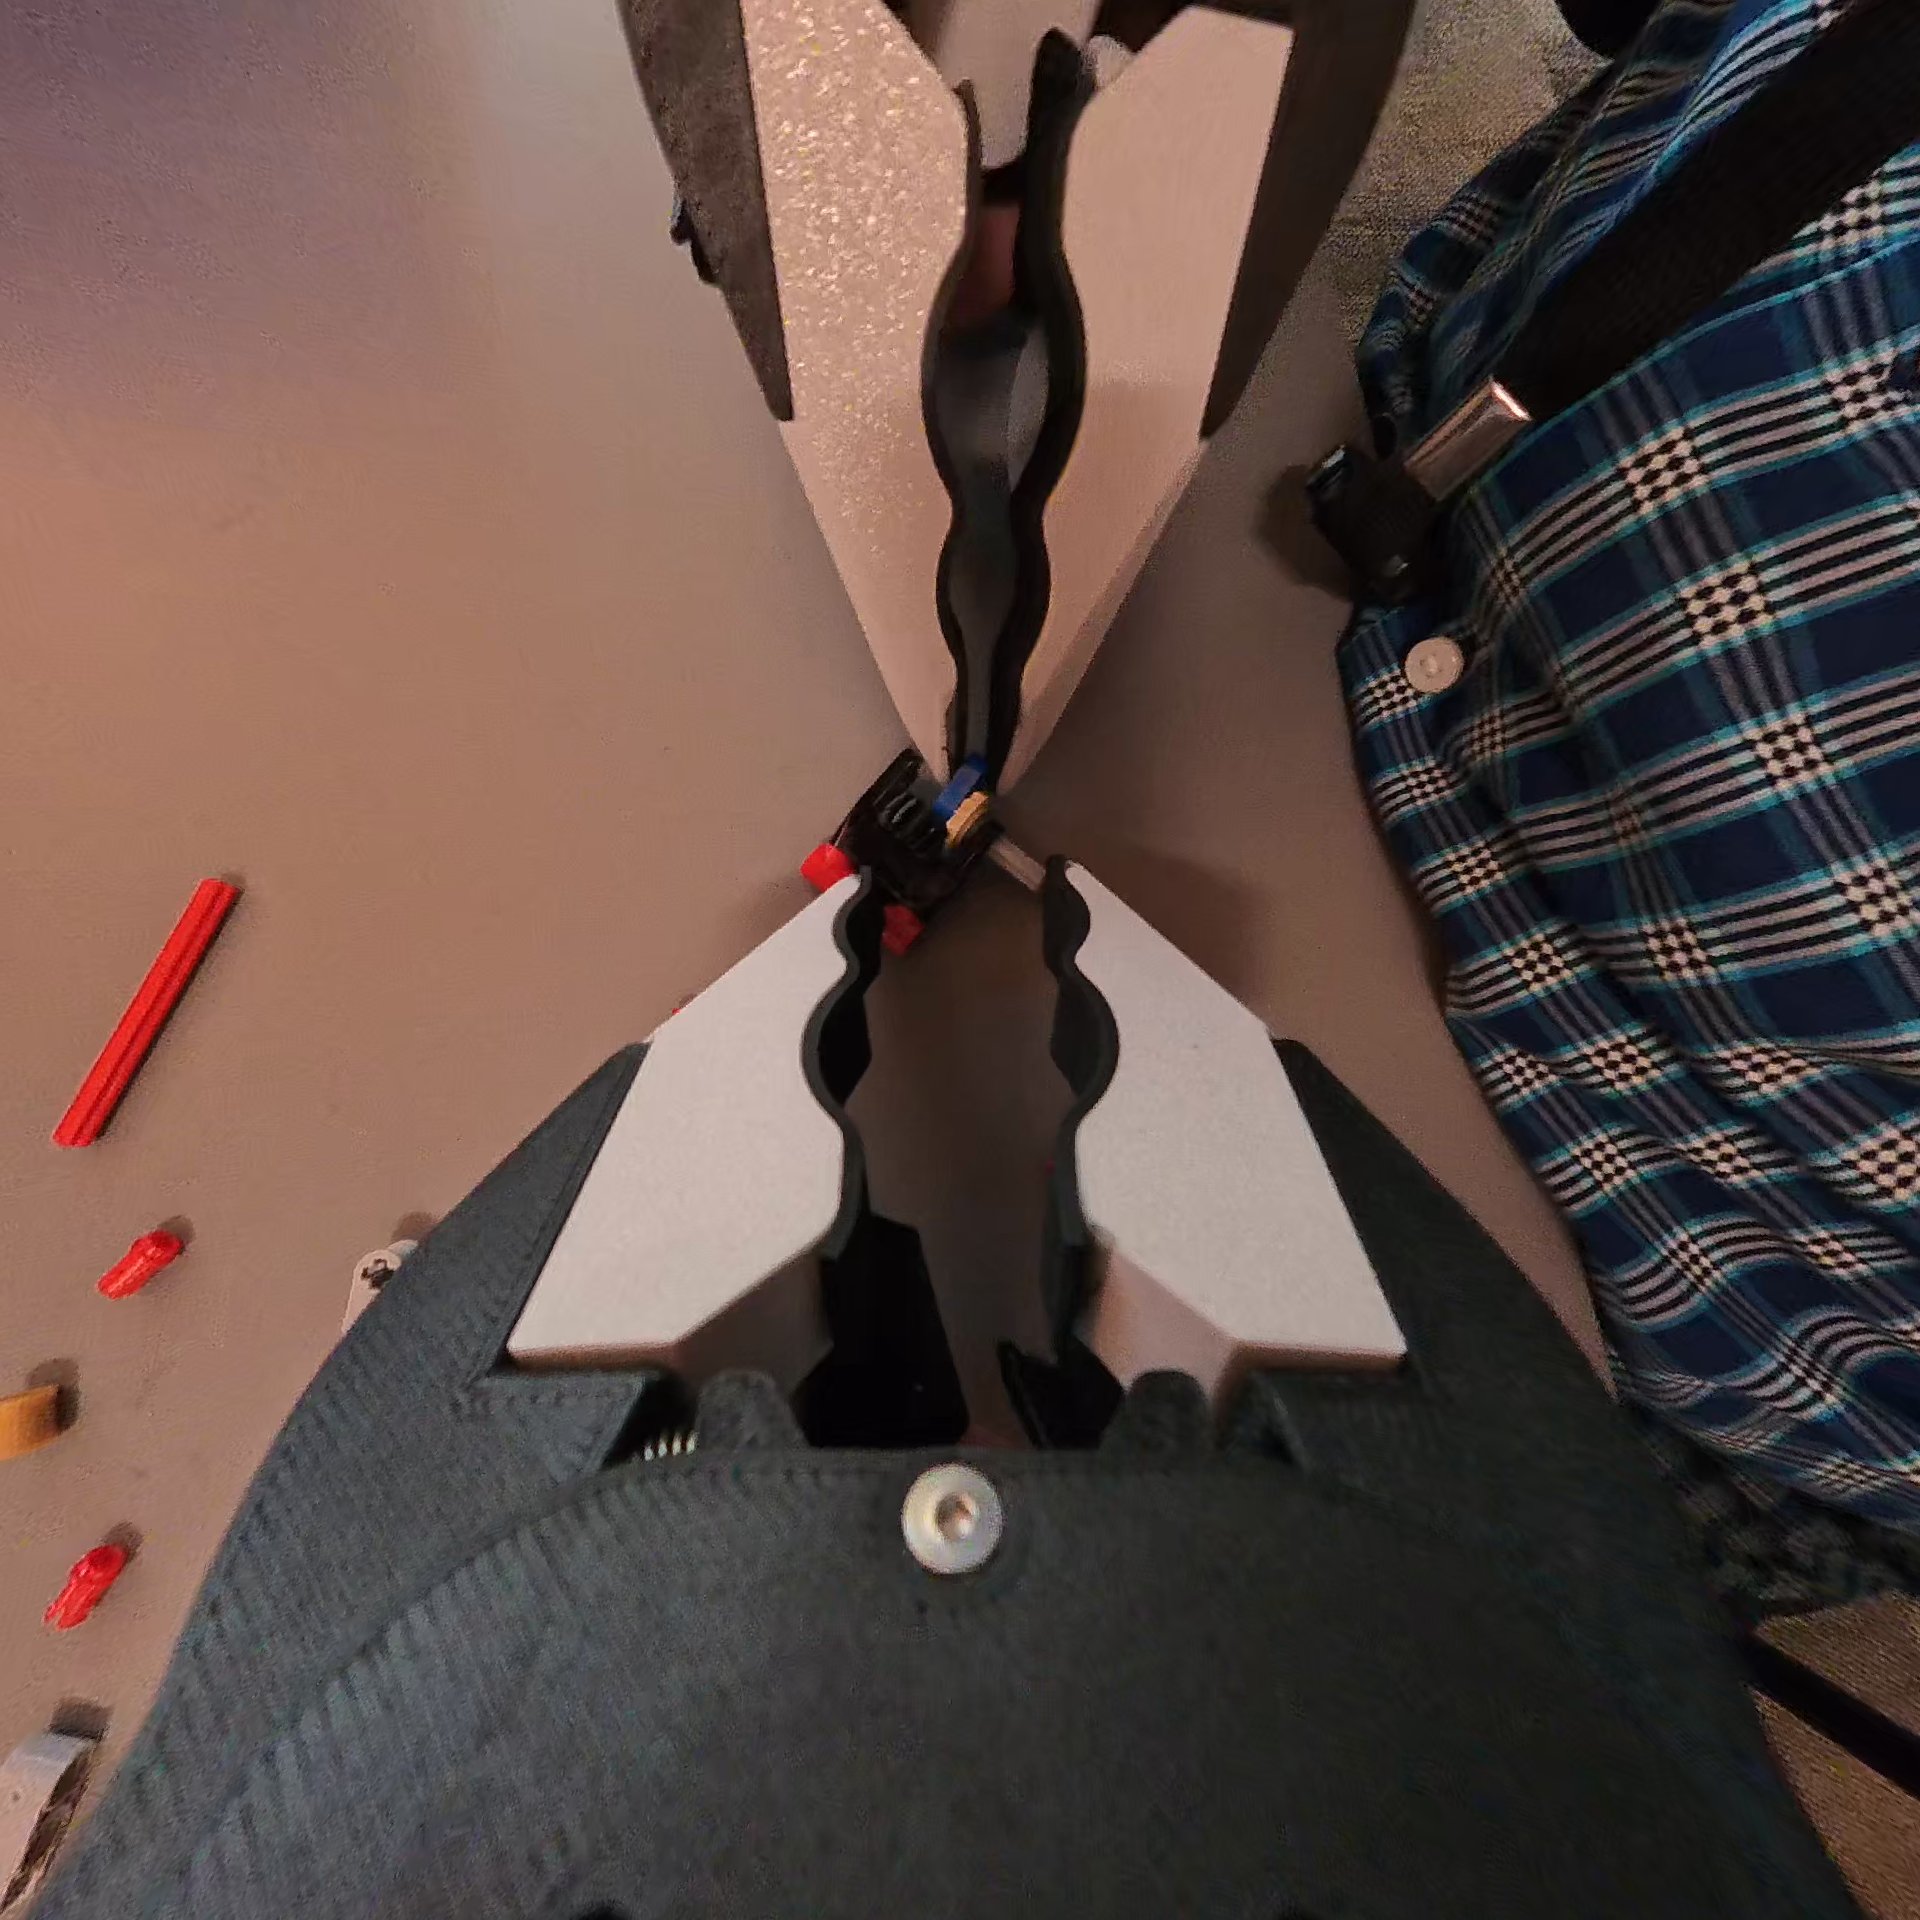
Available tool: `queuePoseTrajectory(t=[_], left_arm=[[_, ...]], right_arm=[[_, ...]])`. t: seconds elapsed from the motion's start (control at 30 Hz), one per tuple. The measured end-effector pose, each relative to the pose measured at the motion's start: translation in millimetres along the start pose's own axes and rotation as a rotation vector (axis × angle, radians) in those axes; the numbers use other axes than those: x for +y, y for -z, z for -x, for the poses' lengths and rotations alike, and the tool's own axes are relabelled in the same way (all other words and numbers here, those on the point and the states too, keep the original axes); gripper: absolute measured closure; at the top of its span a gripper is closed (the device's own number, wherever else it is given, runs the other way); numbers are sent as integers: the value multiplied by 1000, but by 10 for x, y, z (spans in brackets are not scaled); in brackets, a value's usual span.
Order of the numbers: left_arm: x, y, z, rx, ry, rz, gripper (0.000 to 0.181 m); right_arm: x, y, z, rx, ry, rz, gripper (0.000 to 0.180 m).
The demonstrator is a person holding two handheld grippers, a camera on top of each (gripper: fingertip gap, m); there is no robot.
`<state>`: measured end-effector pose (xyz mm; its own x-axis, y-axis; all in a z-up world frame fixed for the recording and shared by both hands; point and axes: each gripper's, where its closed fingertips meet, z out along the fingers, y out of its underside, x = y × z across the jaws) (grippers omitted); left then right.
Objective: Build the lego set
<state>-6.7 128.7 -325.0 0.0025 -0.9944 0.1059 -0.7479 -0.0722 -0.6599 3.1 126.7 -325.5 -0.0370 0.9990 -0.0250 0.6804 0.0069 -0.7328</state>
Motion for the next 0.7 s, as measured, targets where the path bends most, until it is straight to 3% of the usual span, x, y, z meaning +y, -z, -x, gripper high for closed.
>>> queuePoseTrajectory(t=[0.03, 0.27, 0.7], left_arm=[[-1, -1, 1, -4, -3, -2, 151], [0, -3, 7, -14, -22, -20, 151], [0, -14, 16, -38, -36, -42, 151]], right_arm=[[0, 1, 1, -22, -14, -6, 178], [-5, 6, 3, -94, -19, -4, 178], [-6, 5, 3, -63, 25, -6, 179]])
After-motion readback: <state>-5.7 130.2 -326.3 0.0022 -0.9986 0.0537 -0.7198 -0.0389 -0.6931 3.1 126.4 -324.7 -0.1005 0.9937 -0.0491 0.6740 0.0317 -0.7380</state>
